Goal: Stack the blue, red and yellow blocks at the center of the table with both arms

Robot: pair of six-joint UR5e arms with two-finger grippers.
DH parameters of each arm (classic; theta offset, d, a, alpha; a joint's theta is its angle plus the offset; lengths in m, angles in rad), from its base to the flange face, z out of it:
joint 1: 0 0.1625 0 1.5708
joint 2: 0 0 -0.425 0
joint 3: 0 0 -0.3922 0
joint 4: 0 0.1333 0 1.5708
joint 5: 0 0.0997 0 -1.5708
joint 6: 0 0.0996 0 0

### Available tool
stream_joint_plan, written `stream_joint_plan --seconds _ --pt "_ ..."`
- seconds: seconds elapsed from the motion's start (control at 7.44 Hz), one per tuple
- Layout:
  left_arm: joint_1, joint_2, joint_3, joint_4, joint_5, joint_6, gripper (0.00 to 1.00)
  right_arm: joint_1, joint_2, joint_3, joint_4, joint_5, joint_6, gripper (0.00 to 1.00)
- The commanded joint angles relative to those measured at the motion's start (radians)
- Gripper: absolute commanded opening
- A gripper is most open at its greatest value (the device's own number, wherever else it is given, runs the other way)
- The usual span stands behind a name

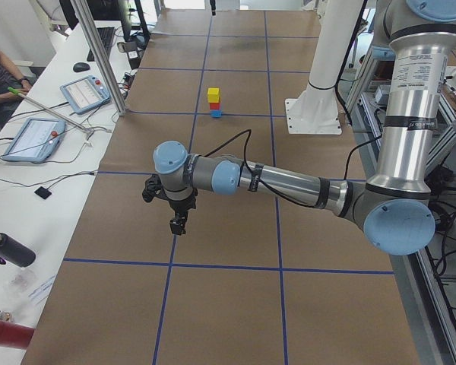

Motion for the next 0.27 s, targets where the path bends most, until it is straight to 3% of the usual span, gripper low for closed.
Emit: stream_joint_plan --seconds 0.0,0.13 --pt "-0.002 0.002 -0.013 0.000 0.002 0.003 1.00 0.000 0.000 0.001 -0.001 0.000 0.000 1.00" --pt "-0.002 0.012 -0.026 0.000 0.016 0.005 1.00 0.000 0.000 0.001 -0.001 0.000 0.000 1.00"
